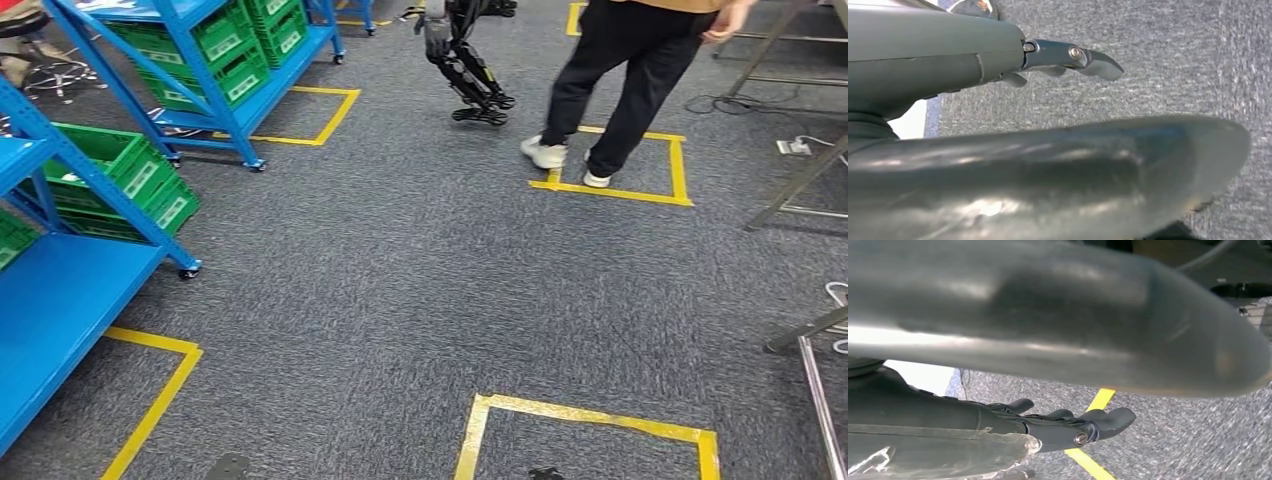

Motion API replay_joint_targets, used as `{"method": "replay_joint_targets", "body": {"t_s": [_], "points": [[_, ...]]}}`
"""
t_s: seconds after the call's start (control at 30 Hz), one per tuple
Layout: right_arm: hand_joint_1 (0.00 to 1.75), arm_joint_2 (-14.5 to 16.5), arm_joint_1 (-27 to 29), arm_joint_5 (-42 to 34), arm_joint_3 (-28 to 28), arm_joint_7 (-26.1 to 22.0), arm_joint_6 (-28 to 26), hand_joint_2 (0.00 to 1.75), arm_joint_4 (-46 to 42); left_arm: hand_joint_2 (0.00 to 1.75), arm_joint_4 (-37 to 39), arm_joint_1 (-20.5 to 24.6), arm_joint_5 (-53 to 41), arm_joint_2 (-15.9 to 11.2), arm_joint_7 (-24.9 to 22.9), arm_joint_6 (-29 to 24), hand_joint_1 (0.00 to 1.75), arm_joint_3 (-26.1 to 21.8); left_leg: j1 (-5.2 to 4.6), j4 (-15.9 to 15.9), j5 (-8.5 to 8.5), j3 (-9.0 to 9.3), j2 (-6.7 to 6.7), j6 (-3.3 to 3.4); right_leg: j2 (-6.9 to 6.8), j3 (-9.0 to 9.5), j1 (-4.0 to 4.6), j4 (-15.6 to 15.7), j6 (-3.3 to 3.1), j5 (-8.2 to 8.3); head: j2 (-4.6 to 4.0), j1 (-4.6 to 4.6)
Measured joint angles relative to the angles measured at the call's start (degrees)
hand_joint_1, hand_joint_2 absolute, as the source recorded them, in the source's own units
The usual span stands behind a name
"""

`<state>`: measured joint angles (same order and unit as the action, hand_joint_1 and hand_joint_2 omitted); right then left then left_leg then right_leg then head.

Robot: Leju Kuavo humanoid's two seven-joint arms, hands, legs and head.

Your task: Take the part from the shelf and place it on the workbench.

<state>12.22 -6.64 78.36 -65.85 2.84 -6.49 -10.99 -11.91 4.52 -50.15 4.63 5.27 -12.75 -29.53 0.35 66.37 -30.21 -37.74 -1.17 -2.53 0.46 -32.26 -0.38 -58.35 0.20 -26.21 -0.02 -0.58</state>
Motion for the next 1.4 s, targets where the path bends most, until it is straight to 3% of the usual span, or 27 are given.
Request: {"method": "replay_joint_targets", "body": {"t_s": [0.07,0.1,0.17,0.23,0.3,0.4,0.47,0.53,0.57,0.6,0.63,0.7,0.77,0.8,0.87,0.93,1.03,1.1,1.13,1.17,1.23,1.3,1.37,1.4], "points": [[0.00,0.00,0.09,0.01,0.00,0.00,0.04,0.00,0.00,0.00,0.00,-0.10,-0.04,0.08,-0.01,-0.01,0.00,-0.05,0.02,5.44,-1.69,-2.55,0.19,-0.16,-0.85,-0.05,0.10,0.00,-0.10,-0.05,0.00,0.01],[0.00,0.00,0.10,0.02,0.00,0.00,0.06,0.00,0.00,0.00,0.00,-0.19,-0.04,0.07,-0.02,-0.03,0.00,-0.08,0.02,5.51,-0.99,-2.53,0.23,-0.17,-1.21,-0.04,0.12,-0.01,-0.11,-0.06,0.00,0.00],[0.00,0.00,0.04,0.10,0.00,0.00,0.08,0.00,0.00,0.00,0.00,-0.28,-0.08,0.04,-0.06,-0.05,0.00,-0.12,0.01,0.30,2.48,0.27,0.91,-0.02,-1.85,0.10,0.13,-0.01,0.01,-0.14,0.00,0.02],[0.00,0.00,0.02,0.26,0.00,0.00,0.08,0.00,0.00,0.00,0.00,-0.08,-0.14,0.06,-0.09,-0.07,0.00,-0.14,-0.12,-6.29,4.81,3.73,2.76,0.30,-2.45,0.19,0.51,-0.25,0.45,-0.41,0.00,0.11],[0.00,0.00,0.02,0.39,0.00,0.02,0.08,0.00,0.00,0.00,0.00,0.11,-0.19,0.10,-0.10,-0.07,0.00,-0.16,-0.29,-9.04,4.95,4.94,3.50,0.88,-3.19,0.20,0.90,-0.41,1.01,-0.62,0.00,0.06],[0.00,0.00,-0.14,0.48,0.01,0.02,0.07,0.00,0.00,0.00,0.00,-0.18,-0.27,0.11,-0.12,-0.07,0.00,-0.24,-0.14,-9.34,5.00,4.94,2.31,1.88,-3.22,0.04,0.69,-1.21,1.94,-1.48,0.00,-0.16],[0.00,0.00,-0.15,0.51,0.02,0.01,0.06,0.00,0.00,0.00,0.00,-0.21,-0.29,0.07,-0.13,-0.11,0.00,-0.45,0.06,-9.44,5.14,4.97,1.57,2.44,-1.74,-2.05,0.42,-5.97,2.56,-4.31,0.01,-0.41],[0.00,0.00,-0.03,0.52,0.02,0.00,0.06,0.00,0.00,0.00,0.00,-0.18,-0.30,0.05,-0.13,-0.14,0.00,-0.68,0.08,-9.43,5.17,4.93,0.68,2.71,-0.93,-5.64,0.29,-13.60,2.88,-7.65,0.01,-0.60],[0.00,0.00,0.04,0.52,0.02,0.00,0.06,0.00,0.00,0.00,0.00,-0.24,-0.30,0.08,-0.13,-0.13,0.00,-0.75,0.09,-9.42,5.17,4.94,0.23,2.72,-0.81,-6.93,0.27,-16.09,2.96,-8.24,0.00,-0.61],[0.00,0.00,0.07,0.53,0.02,0.00,0.06,0.00,0.00,0.00,0.00,-0.32,-0.31,0.10,-0.13,-0.13,0.00,-0.81,0.12,-9.41,5.17,4.97,-0.25,2.71,-0.75,-7.21,0.25,-16.36,2.98,-7.62,0.00,-0.62],[0.00,0.00,0.06,0.55,0.02,0.00,0.05,0.00,0.00,0.00,0.00,-0.38,-0.33,0.11,-0.13,-0.13,0.00,-0.86,0.16,-9.40,5.18,5.02,-0.75,2.67,-0.65,-6.40,0.21,-14.40,2.94,-6.01,0.00,-0.61],[0.00,0.00,0.02,0.59,0.02,0.00,0.03,0.00,0.00,0.00,0.00,-0.35,-0.42,0.12,-0.13,-0.10,0.00,-0.92,0.25,-9.34,5.17,5.10,-1.82,2.29,0.69,-2.87,-0.07,-6.85,2.88,-2.18,0.00,-0.63],[0.00,0.01,-0.02,0.63,0.04,-0.01,-0.01,0.00,0.00,0.00,0.00,-0.24,-0.54,0.10,-0.13,-0.04,0.00,-0.97,0.20,-9.20,5.24,4.85,-2.77,1.62,2.50,-0.34,-0.38,-1.69,2.64,-0.73,0.00,-0.62],[0.00,0.01,-0.03,0.66,0.05,-0.01,-0.02,0.00,0.00,0.00,0.00,-0.26,-0.61,0.09,-0.13,0.00,0.00,-0.99,0.21,-9.25,5.39,4.68,-3.17,1.22,2.97,-0.04,-0.37,-1.00,2.36,-0.85,0.00,-0.60],[0.00,0.00,-0.07,0.78,0.08,-0.02,-0.04,0.00,0.00,0.00,0.00,-0.48,-0.76,0.08,-0.13,0.03,0.00,-1.04,0.42,-9.49,5.68,4.45,-3.68,0.47,2.33,-0.04,-0.25,-0.76,1.53,-0.64,0.00,-0.60],[0.00,0.00,-0.08,0.89,0.13,-0.03,-0.07,0.00,0.00,0.00,0.00,-0.59,-0.83,0.04,-0.14,0.05,0.00,-1.09,0.40,-7.87,4.40,3.63,-2.43,-0.08,1.46,0.01,-0.29,-0.45,0.71,-0.33,0.00,-0.35],[0.00,0.00,0.03,0.96,0.22,-0.04,-0.10,0.00,0.00,0.00,0.00,-0.39,-0.97,0.15,-0.14,0.20,0.00,-1.11,0.27,1.87,-0.79,-0.99,0.02,-0.44,-0.21,-0.03,-0.10,-0.31,0.07,-0.29,0.00,0.01],[0.00,0.00,0.11,0.96,0.23,-0.04,-0.09,0.00,0.00,0.00,0.00,-0.50,-1.00,0.19,-0.15,0.23,0.00,-1.14,0.26,5.97,-1.65,-2.88,0.25,-0.41,-1.25,-0.04,0.05,-0.31,-0.02,-0.35,0.00,0.01],[0.00,0.00,0.10,0.96,0.23,-0.04,-0.09,0.00,0.00,0.00,0.00,-0.59,-1.00,0.17,-0.15,0.23,0.00,-1.15,0.24,5.18,-0.58,-2.43,0.30,-0.30,-1.68,0.01,0.09,-0.31,-0.03,-0.38,0.01,0.02],[0.00,0.00,0.06,0.96,0.24,-0.04,-0.09,0.00,0.00,0.00,0.00,-0.63,-1.00,0.15,-0.15,0.23,0.00,-1.16,0.19,2.50,1.23,-0.99,0.62,-0.13,-2.10,0.09,0.11,-0.32,0.01,-0.42,0.01,0.01],[0.00,0.00,-0.02,0.96,0.25,-0.04,-0.09,0.00,0.00,0.00,0.00,-0.48,-1.01,0.11,-0.15,0.23,0.00,-1.17,-0.07,-4.74,4.31,2.87,2.49,0.32,-2.86,0.25,0.34,-0.46,0.32,-0.64,0.01,0.07],[0.00,0.00,-0.04,0.96,0.26,-0.04,-0.09,0.00,0.00,0.00,0.00,-0.22,-1.02,0.12,-0.15,0.23,0.00,-1.17,-0.35,-8.77,5.07,4.83,3.81,0.88,-3.68,0.30,0.71,-0.57,0.85,-0.87,0.01,-0.01],[0.00,0.00,-0.10,0.92,0.26,-0.04,-0.07,0.00,0.00,0.00,0.00,-0.29,-1.04,0.14,-0.18,0.22,0.00,-1.17,-0.34,-9.26,5.00,4.83,3.15,1.48,-4.46,0.42,0.82,-0.47,1.40,-1.00,0.01,-0.15],[0.00,0.00,-0.15,0.90,0.27,-0.03,-0.05,0.00,0.00,0.00,0.00,-0.44,-1.07,0.14,-0.21,0.21,0.00,-1.18,-0.23,-9.37,5.08,4.85,2.74,1.74,-4.22,0.39,0.77,-0.70,1.74,-1.30,0.00,-0.20]]}}
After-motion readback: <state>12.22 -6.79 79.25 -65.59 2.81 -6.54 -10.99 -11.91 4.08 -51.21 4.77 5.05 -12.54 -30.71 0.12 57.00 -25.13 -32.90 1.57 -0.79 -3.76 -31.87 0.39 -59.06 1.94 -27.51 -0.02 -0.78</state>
